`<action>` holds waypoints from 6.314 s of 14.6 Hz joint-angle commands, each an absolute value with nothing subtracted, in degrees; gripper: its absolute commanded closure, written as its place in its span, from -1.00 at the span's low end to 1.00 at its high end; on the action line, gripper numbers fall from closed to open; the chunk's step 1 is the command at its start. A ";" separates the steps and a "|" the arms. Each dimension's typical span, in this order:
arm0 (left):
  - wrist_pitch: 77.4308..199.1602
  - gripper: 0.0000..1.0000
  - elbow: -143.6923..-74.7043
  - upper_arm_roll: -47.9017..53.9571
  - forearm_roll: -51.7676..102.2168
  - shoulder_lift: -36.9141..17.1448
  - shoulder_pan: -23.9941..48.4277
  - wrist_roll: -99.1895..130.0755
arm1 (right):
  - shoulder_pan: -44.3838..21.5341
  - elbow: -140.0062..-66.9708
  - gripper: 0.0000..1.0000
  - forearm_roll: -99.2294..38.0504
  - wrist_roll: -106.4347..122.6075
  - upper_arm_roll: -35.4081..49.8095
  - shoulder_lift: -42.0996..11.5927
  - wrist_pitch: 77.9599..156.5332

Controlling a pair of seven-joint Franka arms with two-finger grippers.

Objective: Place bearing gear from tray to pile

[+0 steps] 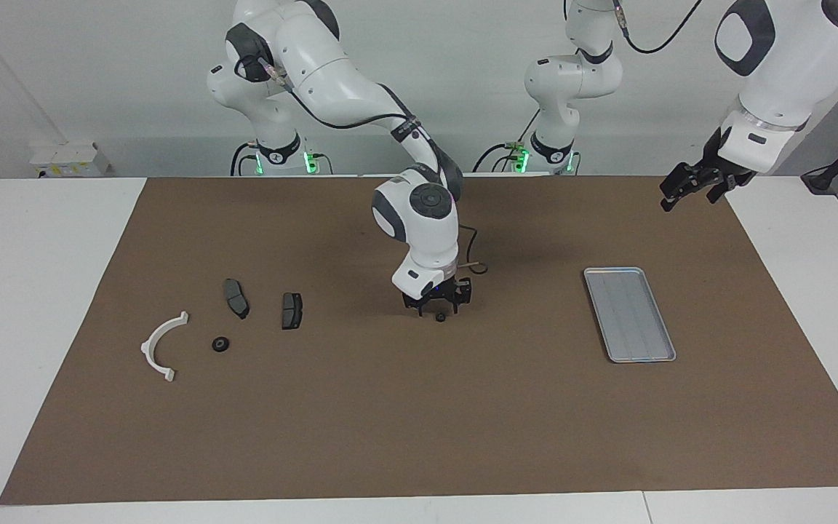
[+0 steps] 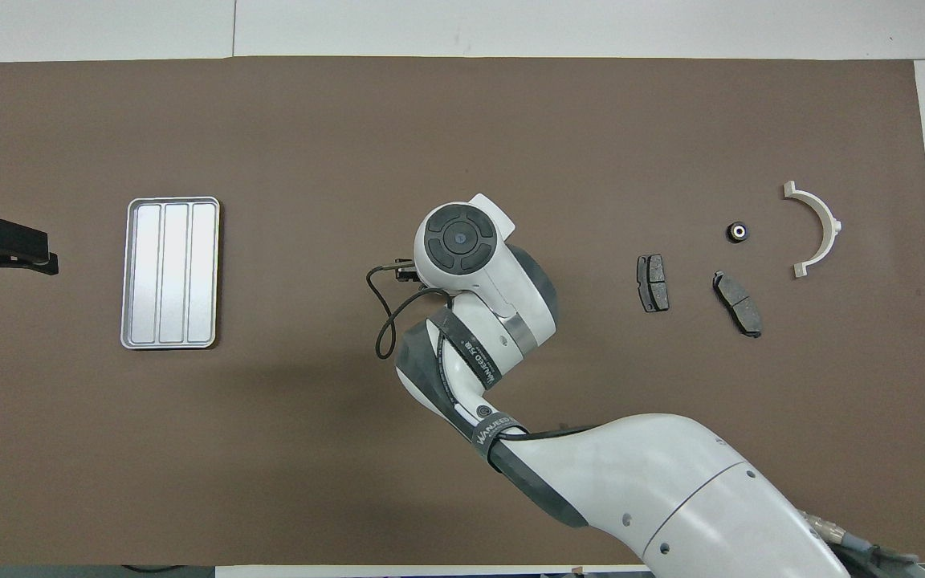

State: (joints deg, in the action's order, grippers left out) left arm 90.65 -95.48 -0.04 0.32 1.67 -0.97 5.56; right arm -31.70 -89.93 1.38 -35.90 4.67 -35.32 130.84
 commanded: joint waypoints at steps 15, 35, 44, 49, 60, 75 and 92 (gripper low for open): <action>89.83 -1.00 -95.71 -0.79 -0.79 2.20 0.00 5.54 | -30.85 -89.91 -0.18 2.02 -34.80 5.01 -37.00 135.00; 89.82 -1.00 -95.63 -0.79 -0.79 2.20 0.00 5.54 | -15.84 -84.11 1.00 0.97 -9.08 5.10 -30.68 114.53; 89.82 -1.00 -95.71 -0.79 -0.79 2.20 0.00 5.54 | -2.47 -94.65 1.00 1.58 13.17 4.92 -26.11 115.83; 89.82 -1.00 -95.63 -0.79 -0.79 2.20 0.00 5.54 | 0.26 -100.53 1.00 1.93 16.08 4.83 -24.09 119.77; 89.82 -1.00 -95.71 -0.79 -0.79 2.20 0.00 5.54 | 1.84 -106.70 1.00 2.90 18.72 4.66 -23.82 128.06; 89.82 -1.00 -95.71 -0.79 -0.79 2.20 0.00 5.54 | 0.44 -99.86 -0.87 1.23 6.78 6.06 -20.23 115.95; 89.82 -1.00 -95.71 -0.79 -0.79 2.20 0.00 5.54 | 1.93 -98.88 -1.00 0.88 1.14 5.27 6.06 86.32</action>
